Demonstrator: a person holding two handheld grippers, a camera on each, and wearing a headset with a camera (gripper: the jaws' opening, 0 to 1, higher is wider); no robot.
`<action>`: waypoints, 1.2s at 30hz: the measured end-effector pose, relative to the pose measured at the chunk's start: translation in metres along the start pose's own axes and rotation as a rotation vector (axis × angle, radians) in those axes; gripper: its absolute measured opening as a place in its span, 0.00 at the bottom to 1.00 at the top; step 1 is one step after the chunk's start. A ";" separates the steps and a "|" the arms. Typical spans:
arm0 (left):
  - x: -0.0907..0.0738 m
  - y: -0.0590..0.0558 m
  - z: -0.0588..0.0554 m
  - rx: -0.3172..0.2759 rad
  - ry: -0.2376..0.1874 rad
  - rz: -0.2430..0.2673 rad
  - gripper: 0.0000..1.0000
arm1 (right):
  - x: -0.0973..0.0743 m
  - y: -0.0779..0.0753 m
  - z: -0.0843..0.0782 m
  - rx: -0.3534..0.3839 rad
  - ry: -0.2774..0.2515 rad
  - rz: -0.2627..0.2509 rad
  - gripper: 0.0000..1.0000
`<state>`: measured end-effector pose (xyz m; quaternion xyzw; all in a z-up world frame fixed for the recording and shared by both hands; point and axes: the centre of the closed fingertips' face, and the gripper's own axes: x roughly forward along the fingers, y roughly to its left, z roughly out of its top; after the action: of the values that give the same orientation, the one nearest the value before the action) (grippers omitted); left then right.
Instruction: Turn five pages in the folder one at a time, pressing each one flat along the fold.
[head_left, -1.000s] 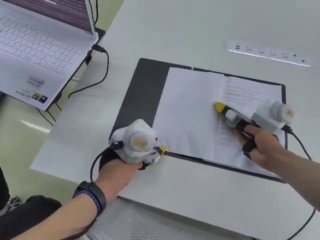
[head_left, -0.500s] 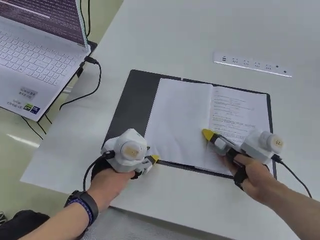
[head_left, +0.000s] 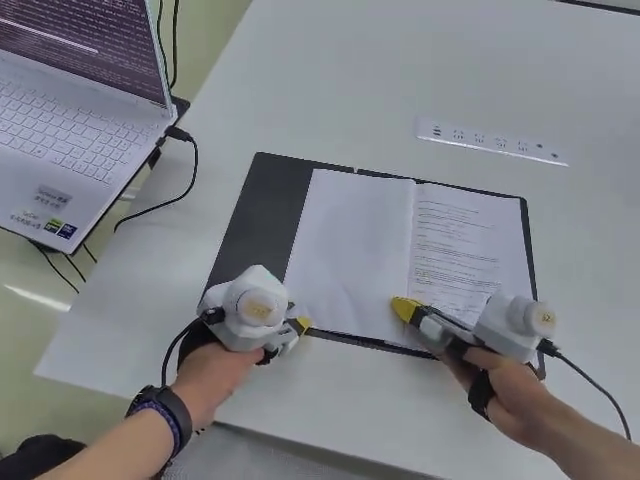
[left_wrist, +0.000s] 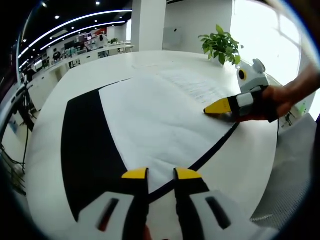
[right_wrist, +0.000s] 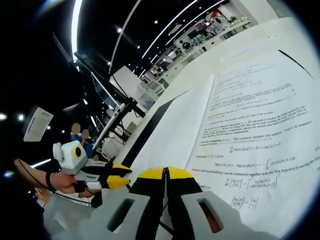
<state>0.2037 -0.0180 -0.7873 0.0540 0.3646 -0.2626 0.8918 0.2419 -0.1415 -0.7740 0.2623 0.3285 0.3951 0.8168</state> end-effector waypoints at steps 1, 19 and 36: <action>0.000 0.000 0.000 -0.001 -0.001 0.000 0.18 | -0.002 0.001 -0.003 -0.003 0.005 0.002 0.00; 0.000 0.000 0.000 -0.002 0.002 -0.007 0.19 | -0.015 0.013 -0.026 -0.020 0.048 0.009 0.00; -0.001 -0.004 0.001 -0.057 0.029 -0.038 0.24 | -0.025 0.018 -0.023 0.004 0.047 -0.048 0.08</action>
<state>0.2023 -0.0213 -0.7857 0.0252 0.3857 -0.2680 0.8825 0.2047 -0.1479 -0.7678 0.2466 0.3544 0.3809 0.8176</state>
